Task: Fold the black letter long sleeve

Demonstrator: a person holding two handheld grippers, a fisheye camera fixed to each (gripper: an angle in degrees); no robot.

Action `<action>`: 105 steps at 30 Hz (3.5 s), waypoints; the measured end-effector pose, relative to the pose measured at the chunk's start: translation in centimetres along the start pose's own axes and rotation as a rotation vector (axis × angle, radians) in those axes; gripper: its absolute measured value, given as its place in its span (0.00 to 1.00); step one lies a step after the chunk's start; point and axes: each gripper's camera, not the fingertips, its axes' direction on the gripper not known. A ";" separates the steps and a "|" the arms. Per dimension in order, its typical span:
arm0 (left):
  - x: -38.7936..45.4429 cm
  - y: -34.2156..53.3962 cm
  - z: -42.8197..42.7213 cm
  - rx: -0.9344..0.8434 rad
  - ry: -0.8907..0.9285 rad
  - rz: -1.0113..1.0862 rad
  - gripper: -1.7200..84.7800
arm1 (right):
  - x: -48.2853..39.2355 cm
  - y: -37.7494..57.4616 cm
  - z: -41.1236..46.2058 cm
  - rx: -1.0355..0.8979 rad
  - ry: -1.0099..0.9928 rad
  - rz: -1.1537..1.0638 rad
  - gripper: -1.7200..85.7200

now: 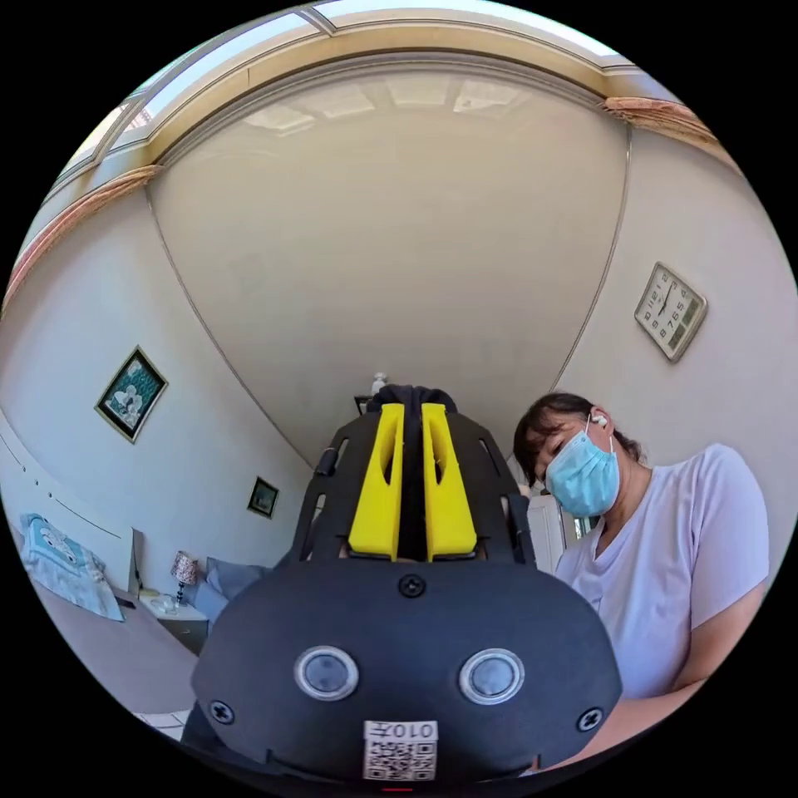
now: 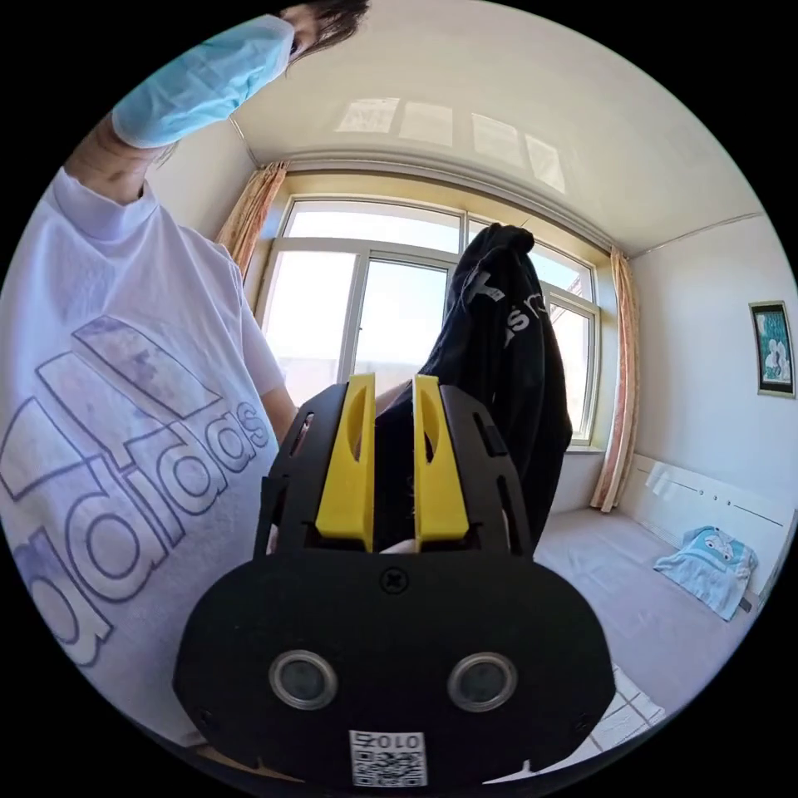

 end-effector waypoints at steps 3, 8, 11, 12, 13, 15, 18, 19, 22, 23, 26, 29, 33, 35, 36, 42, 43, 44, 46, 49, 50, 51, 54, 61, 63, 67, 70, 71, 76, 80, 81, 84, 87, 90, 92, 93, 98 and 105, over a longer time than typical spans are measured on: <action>0.6 -2.3 -0.8 0.036 -0.055 0.021 0.06 | 0.9 1.5 -0.3 -0.042 0.148 0.030 0.11; 2.2 -4.8 -2.0 0.119 -0.101 0.069 0.06 | 3.6 2.8 -0.6 -0.042 0.223 0.139 0.13; 3.1 -5.5 -2.6 0.161 -0.146 0.080 0.06 | 4.2 3.1 0.5 -0.089 0.181 0.141 0.13; 3.4 -5.8 -2.6 0.159 -0.172 0.089 0.06 | 4.2 3.1 0.7 -0.096 0.164 0.139 0.14; 4.0 -6.2 -2.4 0.141 -0.207 0.114 0.06 | 4.1 3.1 1.2 -0.108 0.133 0.124 0.14; 5.1 -6.8 -2.0 0.114 -0.283 0.156 0.06 | 3.5 3.0 1.9 -0.135 0.080 0.069 0.14; 7.2 -7.1 -1.3 0.112 -0.395 0.208 0.06 | 2.4 3.1 3.0 -0.179 0.034 -0.020 0.15; 8.0 -7.2 -0.6 0.091 -0.440 0.223 0.06 | 2.3 3.0 3.5 -0.192 0.029 -0.020 0.16; 10.0 -7.1 1.9 -0.025 -0.509 0.293 0.06 | 3.2 2.6 3.8 -0.187 0.089 0.057 0.19; 10.3 -7.1 2.4 -0.050 -0.502 0.308 0.06 | 3.9 2.2 3.4 -0.155 0.099 0.094 0.19; 11.7 -6.3 4.1 -0.123 -0.495 0.363 0.06 | 5.5 1.0 2.1 -0.054 0.034 0.180 0.19; 11.8 -5.3 4.9 -0.159 -0.456 0.365 0.06 | 6.2 0.2 2.6 -0.052 0.095 0.208 0.16; 11.3 -4.6 5.2 -0.178 -0.477 0.351 0.06 | 6.5 1.4 4.3 -0.140 0.206 0.202 0.07; 11.0 -5.1 4.5 -0.190 -0.517 0.358 0.06 | 7.0 2.3 3.4 -0.189 0.326 0.192 0.05; 10.9 -5.5 4.0 -0.223 -0.558 0.390 0.05 | 7.2 2.5 2.7 -0.194 0.356 0.197 0.05; 7.2 -5.4 1.7 -0.594 -0.645 0.373 0.05 | 11.4 -0.8 -5.7 -0.317 0.649 0.271 0.04; 6.4 -4.5 1.5 -0.682 -0.651 0.360 0.05 | 11.1 -2.7 -6.7 -0.339 0.740 0.213 0.03; 6.1 -4.0 1.5 -0.729 -0.645 0.353 0.05 | 10.7 -4.9 -7.1 -0.372 0.813 0.162 0.03; 5.4 -2.4 1.0 -0.845 -0.608 0.316 0.05 | 9.2 -8.1 -7.4 -0.368 0.864 0.082 0.03; 6.8 -1.5 0.6 -0.858 -0.530 0.346 0.04 | 5.2 -12.1 -7.2 -0.312 0.893 -0.053 0.04; 7.1 -1.5 0.6 -0.856 -0.511 0.353 0.04 | 3.5 -13.1 -7.1 -0.285 0.901 -0.091 0.04; 7.7 -1.6 0.7 -0.869 -0.444 0.354 0.04 | 2.7 -13.5 -7.1 -0.270 0.901 -0.103 0.04; 8.3 -0.7 1.9 -1.009 -0.282 0.301 0.04 | -0.7 -14.6 -6.8 -0.202 0.882 -0.147 0.04; 6.9 6.6 2.7 -0.999 -0.075 0.152 0.03 | -7.3 -16.7 -5.2 -0.067 1.004 -0.294 0.06; 6.1 7.7 2.5 -0.943 -0.053 0.124 0.03 | -8.7 -17.4 -4.4 -0.060 1.044 -0.340 0.06; 3.4 10.3 2.1 -0.819 0.021 0.029 0.02 | -10.3 -19.0 -3.5 -0.029 1.091 -0.367 0.06; 1.7 13.0 2.4 -0.778 0.054 -0.050 0.02 | -11.0 -19.9 -3.7 0.009 1.045 -0.338 0.06; 1.4 13.7 2.7 -0.785 0.052 -0.061 0.02 | -11.5 -20.1 -3.6 0.016 1.044 -0.339 0.06; 0.0 18.2 5.8 -0.840 0.031 -0.097 0.02 | -13.7 -21.0 -1.8 0.000 1.127 -0.415 0.06; -0.8 21.3 7.3 -0.877 0.060 -0.120 0.04 | -14.7 -21.7 -0.2 -0.018 1.166 -0.444 0.06; -1.0 22.1 7.7 -0.879 0.075 -0.124 0.05 | -14.7 -21.8 0.0 -0.021 1.168 -0.447 0.06; -1.2 23.8 8.6 -0.914 0.094 -0.125 0.08 | -14.7 -22.2 0.9 -0.048 1.173 -0.450 0.06; -1.0 25.2 9.2 -0.970 0.131 -0.123 0.10 | -14.5 -22.4 1.8 -0.066 1.181 -0.456 0.06; -1.7 26.5 9.1 -0.962 0.197 -0.228 0.12 | -14.0 -22.4 2.7 -0.075 1.190 -0.453 0.06; -1.1 26.4 9.2 -0.909 0.231 -0.254 0.12 | -13.5 -22.5 3.4 -0.088 1.209 -0.459 0.06; -0.2 25.9 9.5 -0.875 0.218 -0.245 0.13 | -13.3 -22.5 3.6 -0.089 1.212 -0.460 0.06; 1.6 26.5 11.3 -0.958 0.048 -0.232 0.11 | -11.1 -22.3 4.7 -0.084 1.220 -0.434 0.06; 3.0 28.8 10.8 -1.109 -0.080 -0.316 0.06 | -7.0 -21.8 5.8 -0.143 1.251 -0.396 0.06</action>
